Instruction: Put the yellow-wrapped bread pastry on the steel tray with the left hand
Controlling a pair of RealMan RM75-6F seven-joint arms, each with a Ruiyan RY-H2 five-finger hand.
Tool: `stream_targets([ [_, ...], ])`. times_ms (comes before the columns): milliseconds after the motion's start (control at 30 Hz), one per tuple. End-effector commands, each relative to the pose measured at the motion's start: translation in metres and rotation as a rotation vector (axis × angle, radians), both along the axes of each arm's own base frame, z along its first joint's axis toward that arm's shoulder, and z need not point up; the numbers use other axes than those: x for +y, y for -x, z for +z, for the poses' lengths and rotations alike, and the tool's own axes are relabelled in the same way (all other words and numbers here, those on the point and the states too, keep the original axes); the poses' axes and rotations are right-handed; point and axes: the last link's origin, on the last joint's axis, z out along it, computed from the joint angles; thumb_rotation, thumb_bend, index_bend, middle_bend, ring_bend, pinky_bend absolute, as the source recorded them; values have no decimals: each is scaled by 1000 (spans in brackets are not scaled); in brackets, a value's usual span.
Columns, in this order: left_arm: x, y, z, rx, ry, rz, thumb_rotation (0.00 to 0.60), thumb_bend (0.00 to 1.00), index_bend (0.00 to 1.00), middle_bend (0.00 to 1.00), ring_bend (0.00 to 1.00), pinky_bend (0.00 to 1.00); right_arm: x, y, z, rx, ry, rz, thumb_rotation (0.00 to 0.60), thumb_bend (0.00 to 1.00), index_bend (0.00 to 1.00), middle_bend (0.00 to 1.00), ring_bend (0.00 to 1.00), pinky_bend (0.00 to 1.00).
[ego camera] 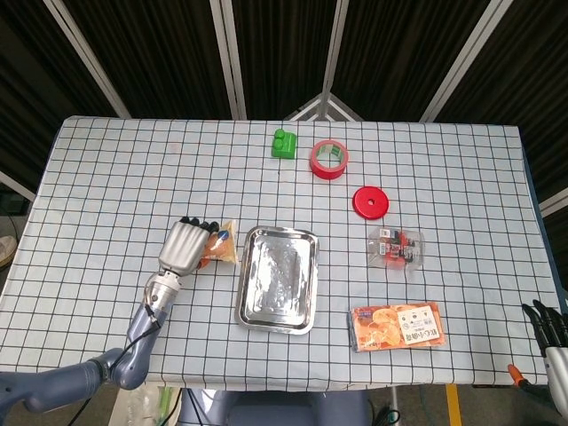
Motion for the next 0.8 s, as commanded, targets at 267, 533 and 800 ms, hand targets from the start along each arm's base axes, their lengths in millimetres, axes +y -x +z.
stream_targets([
  [267,0,-80,-29,-15,14,-183,600,312,374,536,447,434,0,2,6,-25,4,3,600,298,0,0,0,0],
  [533,-10,-110,-85,13,147,-228,600,265,310,431,381,350,2,6,12,-42,19,-3,600,297,0,0,0,0],
  [800,-25,-94,-57,-83,238,-253,600,80,0,0,0,60,6,2,9,-30,12,16,600,298,0,0,0,0],
])
